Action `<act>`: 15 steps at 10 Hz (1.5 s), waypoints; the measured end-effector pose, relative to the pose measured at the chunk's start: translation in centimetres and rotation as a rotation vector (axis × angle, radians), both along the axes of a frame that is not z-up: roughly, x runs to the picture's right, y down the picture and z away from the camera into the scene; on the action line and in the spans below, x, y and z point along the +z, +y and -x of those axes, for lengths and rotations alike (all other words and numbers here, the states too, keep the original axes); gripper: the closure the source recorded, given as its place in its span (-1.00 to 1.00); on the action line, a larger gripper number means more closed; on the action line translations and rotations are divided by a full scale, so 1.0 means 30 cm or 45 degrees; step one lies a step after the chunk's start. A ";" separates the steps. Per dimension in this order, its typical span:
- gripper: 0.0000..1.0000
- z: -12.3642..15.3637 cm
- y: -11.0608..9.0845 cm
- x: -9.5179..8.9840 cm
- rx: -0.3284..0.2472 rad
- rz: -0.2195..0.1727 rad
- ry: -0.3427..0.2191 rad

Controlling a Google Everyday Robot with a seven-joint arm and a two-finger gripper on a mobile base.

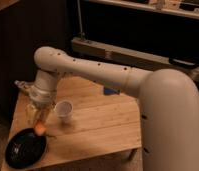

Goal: Place the pepper in the ceramic bowl

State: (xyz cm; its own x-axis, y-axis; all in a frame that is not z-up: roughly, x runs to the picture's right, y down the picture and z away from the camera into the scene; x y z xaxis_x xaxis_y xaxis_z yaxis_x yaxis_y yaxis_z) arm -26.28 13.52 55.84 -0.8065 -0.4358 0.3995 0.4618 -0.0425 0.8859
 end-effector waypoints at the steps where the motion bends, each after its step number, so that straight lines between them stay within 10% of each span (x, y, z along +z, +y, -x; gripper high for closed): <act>1: 0.60 0.009 0.011 -0.019 -0.002 0.014 -0.014; 8: 0.60 -0.087 -0.148 0.094 -0.011 0.139 -0.096; 15: 0.60 -0.089 -0.153 0.099 -0.014 0.143 -0.099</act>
State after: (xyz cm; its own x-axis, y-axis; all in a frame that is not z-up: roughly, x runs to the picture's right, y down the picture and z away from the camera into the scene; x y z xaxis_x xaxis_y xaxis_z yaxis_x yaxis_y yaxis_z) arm -23.61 8.92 58.80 -0.8414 -0.3828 0.3814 0.3915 0.0546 0.9186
